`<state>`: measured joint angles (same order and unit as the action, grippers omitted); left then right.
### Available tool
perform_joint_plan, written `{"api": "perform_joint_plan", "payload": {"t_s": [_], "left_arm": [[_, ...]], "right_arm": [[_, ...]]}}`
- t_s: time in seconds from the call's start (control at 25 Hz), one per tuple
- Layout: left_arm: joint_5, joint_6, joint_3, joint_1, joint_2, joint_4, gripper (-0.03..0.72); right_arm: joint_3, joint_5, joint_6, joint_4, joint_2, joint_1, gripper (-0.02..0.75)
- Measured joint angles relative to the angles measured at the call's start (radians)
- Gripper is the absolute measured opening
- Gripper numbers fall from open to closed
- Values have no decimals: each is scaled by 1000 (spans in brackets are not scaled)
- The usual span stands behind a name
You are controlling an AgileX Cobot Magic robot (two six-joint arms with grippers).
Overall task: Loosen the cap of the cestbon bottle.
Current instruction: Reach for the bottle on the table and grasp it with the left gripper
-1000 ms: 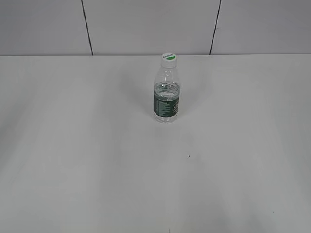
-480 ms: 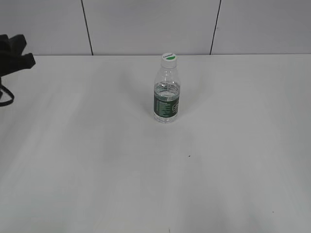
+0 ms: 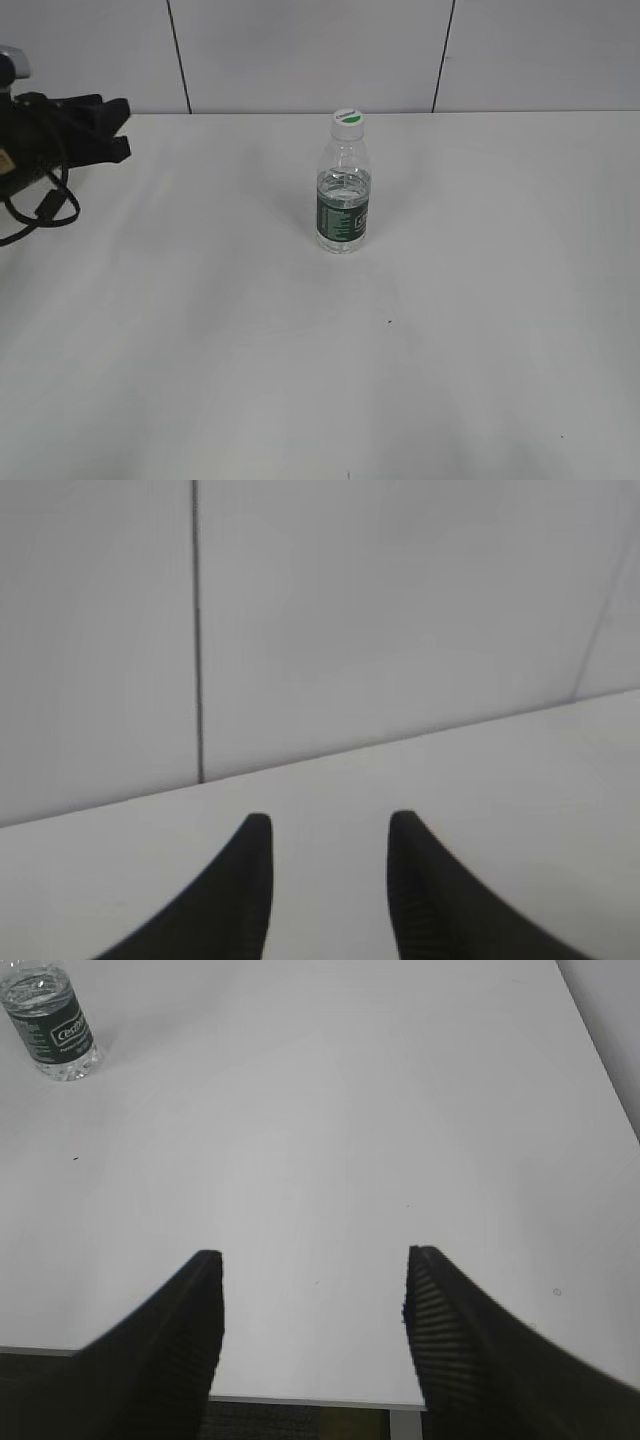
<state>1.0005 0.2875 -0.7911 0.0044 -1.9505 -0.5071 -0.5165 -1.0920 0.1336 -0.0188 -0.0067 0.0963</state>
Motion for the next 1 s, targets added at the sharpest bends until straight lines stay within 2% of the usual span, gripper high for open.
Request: {"api": "perform_joint_plan", "payload": {"t_s": [0.2, 0.52, 0.8, 1.0], "left_arm": [[31, 125, -106, 24, -106, -244, 246], [142, 176, -246, 47, -220, -425, 246], [197, 315, -400, 47, -291, -742, 246], [205, 357, -453, 47, -291, -815, 246]], "right_arm": [[0, 0, 0, 0, 0, 0, 443], [0, 0, 0, 0, 0, 0, 443], [0, 0, 0, 0, 0, 0, 443], [0, 0, 0, 0, 0, 0, 443]]}}
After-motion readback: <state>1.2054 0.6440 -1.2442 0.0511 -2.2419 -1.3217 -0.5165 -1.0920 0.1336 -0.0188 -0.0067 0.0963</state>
